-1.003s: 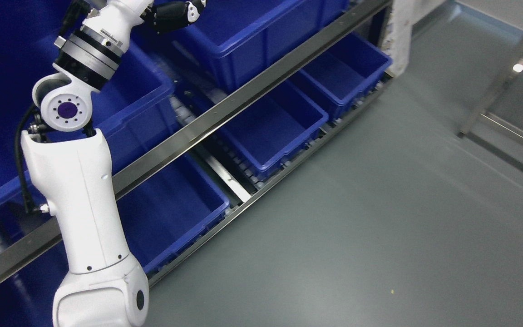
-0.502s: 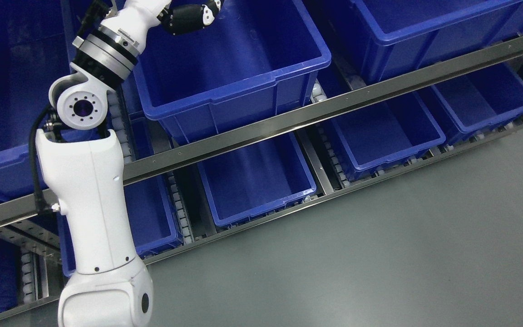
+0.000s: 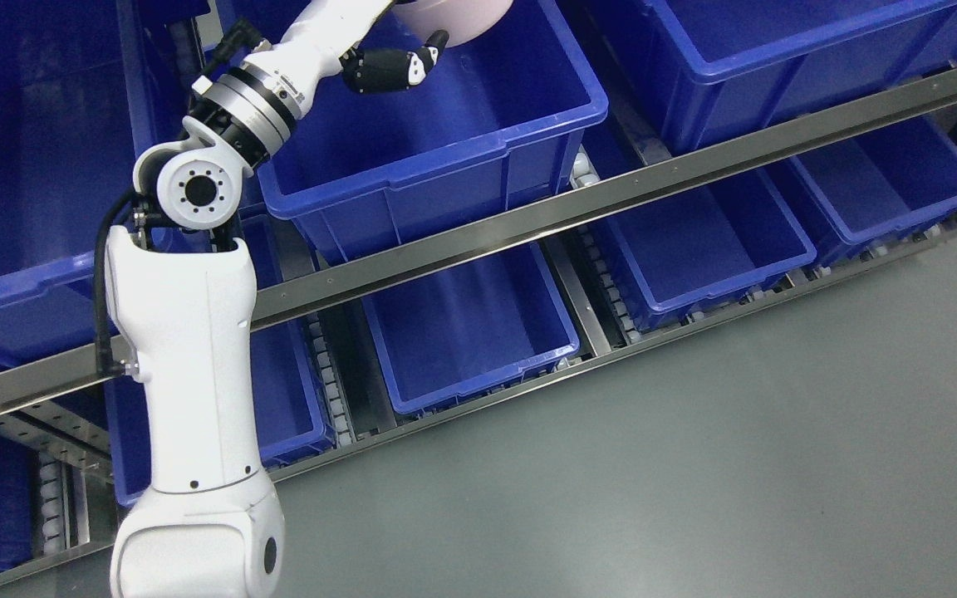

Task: Stack pink IKEA bowls on left shelf middle
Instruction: 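Lower the stacked bowls into the middle blue bin with the left hand, then open the left hand and raise it away from the bowls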

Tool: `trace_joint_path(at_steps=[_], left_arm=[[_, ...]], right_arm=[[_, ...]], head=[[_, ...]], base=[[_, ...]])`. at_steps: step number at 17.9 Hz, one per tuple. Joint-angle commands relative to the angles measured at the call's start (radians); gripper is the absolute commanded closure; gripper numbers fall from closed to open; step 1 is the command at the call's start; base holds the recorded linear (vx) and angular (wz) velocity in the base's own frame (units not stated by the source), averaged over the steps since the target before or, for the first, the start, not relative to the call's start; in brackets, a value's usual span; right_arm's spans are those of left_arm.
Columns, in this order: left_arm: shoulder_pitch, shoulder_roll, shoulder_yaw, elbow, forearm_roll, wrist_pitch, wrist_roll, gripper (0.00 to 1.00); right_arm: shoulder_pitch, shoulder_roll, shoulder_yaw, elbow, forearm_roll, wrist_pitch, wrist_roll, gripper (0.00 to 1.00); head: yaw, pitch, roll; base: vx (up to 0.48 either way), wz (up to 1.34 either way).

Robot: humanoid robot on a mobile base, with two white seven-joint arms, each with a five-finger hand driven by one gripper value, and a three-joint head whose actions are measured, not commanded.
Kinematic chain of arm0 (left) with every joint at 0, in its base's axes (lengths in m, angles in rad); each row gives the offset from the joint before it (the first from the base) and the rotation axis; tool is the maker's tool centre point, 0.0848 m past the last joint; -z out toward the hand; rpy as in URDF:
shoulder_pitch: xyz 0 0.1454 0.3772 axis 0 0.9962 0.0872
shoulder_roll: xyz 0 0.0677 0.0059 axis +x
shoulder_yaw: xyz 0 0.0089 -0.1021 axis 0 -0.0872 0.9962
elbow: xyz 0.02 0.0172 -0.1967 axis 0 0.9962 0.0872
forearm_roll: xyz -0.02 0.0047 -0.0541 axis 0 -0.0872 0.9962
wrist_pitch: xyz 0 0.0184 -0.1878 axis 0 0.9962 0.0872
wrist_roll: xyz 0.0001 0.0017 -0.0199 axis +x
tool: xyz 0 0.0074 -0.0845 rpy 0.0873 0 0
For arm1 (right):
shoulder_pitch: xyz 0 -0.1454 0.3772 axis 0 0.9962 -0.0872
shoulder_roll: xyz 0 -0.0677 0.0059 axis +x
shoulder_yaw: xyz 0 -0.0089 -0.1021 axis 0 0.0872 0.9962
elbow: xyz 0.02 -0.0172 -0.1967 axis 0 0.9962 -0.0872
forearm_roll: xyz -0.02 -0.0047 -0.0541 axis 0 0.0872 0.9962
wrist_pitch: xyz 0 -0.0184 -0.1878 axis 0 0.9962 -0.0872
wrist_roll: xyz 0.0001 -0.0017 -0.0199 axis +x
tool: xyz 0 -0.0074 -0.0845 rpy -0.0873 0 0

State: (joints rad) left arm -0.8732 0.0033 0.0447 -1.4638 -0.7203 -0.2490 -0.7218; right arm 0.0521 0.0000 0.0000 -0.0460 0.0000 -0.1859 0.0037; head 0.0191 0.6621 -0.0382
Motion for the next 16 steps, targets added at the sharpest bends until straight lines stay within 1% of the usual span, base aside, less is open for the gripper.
trace_joint_path(at_steps=[1, 3, 5, 6, 9, 10, 15, 16], left_arm=[[0.026, 0.014, -0.026, 0.12, -0.034, 0.007, 0.004, 0.94], [0.022, 0.014, -0.019, 0.151, -0.036, 0.008, 0.008, 0.94], [0.022, 0.014, -0.011, 0.155, -0.04, 0.008, 0.013, 0.92], [0.023, 0.014, -0.011, 0.155, -0.041, 0.01, 0.021, 0.88], [0.023, 0.014, -0.011, 0.161, -0.041, 0.011, 0.068, 0.82], [0.023, 0.014, -0.012, 0.166, -0.041, 0.011, 0.076, 0.77], [0.025, 0.014, -0.011, 0.166, -0.041, 0.011, 0.077, 0.75], [0.025, 0.014, -0.008, 0.166, -0.041, 0.011, 0.085, 0.67]], right_arm=[[0.0, -0.017, -0.011, 0.0, 0.008, 0.0, -0.001, 0.0], [0.0, -0.017, -0.009, 0.0, 0.008, 0.0, -0.001, 0.0], [0.0, -0.017, -0.011, 0.0, 0.008, 0.0, -0.001, 0.0], [0.0, -0.017, -0.011, 0.0, 0.008, 0.0, -0.001, 0.0], [0.0, -0.017, -0.011, 0.0, 0.008, 0.0, -0.001, 0.0], [0.0, -0.017, -0.011, 0.0, 0.008, 0.0, -0.001, 0.0], [0.0, -0.017, -0.011, 0.0, 0.008, 0.0, -0.001, 0.0], [0.0, -0.017, -0.011, 0.0, 0.008, 0.0, -0.001, 0.0]], head=[[0.0, 0.0, 0.0], [0.0, 0.0, 0.0], [0.0, 0.0, 0.0], [0.0, 0.0, 0.0], [0.0, 0.0, 0.0], [0.0, 0.0, 0.0], [0.0, 0.0, 0.0], [0.0, 0.0, 0.0]], base=[[0.0, 0.0], [0.0, 0.0], [0.0, 0.0], [0.0, 0.0], [0.0, 0.0], [0.0, 0.0], [0.0, 0.0], [0.0, 0.0]])
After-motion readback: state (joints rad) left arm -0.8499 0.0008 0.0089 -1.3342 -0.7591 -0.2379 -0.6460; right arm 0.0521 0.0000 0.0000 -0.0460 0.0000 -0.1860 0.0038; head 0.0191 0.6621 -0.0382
